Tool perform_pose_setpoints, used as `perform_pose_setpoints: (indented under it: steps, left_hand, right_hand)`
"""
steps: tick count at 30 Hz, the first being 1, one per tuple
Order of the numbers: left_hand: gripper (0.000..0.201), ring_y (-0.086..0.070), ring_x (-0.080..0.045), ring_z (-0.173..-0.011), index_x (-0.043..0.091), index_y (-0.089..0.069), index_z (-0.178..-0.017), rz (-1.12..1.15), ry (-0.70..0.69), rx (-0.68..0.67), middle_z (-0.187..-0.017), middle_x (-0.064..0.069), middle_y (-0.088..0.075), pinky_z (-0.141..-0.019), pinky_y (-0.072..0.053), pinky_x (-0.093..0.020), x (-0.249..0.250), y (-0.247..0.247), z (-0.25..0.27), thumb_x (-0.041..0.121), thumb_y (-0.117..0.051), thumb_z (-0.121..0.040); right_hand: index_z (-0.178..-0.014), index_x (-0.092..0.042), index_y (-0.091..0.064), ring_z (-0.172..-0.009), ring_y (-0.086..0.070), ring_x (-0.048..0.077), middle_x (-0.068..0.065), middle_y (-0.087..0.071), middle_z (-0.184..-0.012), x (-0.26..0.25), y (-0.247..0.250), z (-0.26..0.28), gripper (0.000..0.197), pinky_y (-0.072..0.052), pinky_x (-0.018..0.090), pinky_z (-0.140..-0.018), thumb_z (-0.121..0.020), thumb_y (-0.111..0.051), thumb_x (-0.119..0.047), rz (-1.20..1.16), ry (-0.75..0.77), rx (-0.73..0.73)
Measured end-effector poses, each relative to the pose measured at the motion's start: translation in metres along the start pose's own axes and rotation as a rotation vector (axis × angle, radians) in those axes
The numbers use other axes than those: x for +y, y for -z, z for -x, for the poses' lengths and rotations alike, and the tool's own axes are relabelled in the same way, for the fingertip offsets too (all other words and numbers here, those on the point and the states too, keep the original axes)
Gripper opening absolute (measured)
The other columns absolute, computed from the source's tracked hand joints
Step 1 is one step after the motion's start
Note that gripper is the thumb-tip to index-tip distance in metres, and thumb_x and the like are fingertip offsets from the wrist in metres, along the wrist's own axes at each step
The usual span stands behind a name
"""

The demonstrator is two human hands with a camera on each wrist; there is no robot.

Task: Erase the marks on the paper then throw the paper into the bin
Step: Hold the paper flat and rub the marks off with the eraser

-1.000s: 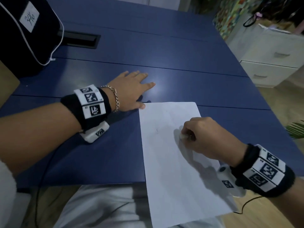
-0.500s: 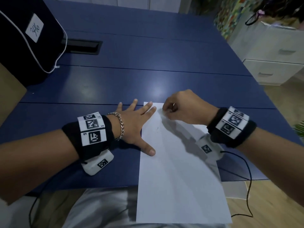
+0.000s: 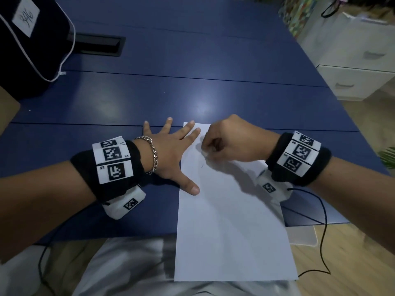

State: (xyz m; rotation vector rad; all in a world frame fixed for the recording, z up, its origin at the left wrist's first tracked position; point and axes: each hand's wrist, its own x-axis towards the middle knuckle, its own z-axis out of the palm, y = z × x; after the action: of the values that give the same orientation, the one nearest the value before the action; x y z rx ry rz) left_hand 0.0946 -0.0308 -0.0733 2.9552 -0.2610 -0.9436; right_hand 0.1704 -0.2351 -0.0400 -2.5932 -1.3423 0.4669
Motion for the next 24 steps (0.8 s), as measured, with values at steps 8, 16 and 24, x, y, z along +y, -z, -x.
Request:
perform_pose_setpoints:
  steps: [8, 16, 24]
  left_hand:
    - [0.162, 0.03, -0.038, -0.155, 0.042, 0.033, -0.156, -0.006, 0.001, 0.002, -0.161, 0.024, 0.042, -0.112, 0.003, -0.086, 0.0, 0.001, 0.001, 0.11, -0.056, -0.039]
    - [0.162, 0.032, -0.037, -0.155, 0.043, 0.033, -0.156, -0.001, -0.009, 0.007, -0.161, 0.024, 0.042, -0.112, 0.008, -0.085, -0.001, 0.001, 0.002, 0.111, -0.054, -0.037]
    - [0.155, 0.024, -0.035, -0.158, 0.045, 0.026, -0.159, 0.045, -0.04, 0.093, -0.171, 0.015, 0.026, -0.117, 0.011, -0.078, 0.002, 0.008, -0.001, 0.111, -0.05, -0.042]
  right_hand:
    - [-0.098, -0.018, -0.081, -0.076, -0.067, 0.014, -0.005, -0.075, -0.089, 0.008, 0.007, -0.011, 0.015, -0.049, 0.017, -0.067, -0.086, -0.074, -0.021, 0.037, -0.023, 0.086]
    - [-0.103, -0.032, -0.082, -0.084, -0.07, 0.0, -0.015, -0.077, -0.092, 0.013, 0.015, 0.044, 0.021, -0.053, 0.014, -0.075, -0.083, -0.084, -0.024, -0.118, -0.103, -0.073]
    - [-0.108, -0.03, -0.081, -0.087, -0.067, -0.008, -0.021, -0.075, -0.098, 0.013, -0.002, 0.081, 0.022, -0.051, 0.008, -0.081, -0.088, -0.08, -0.022, -0.169, -0.212, 0.015]
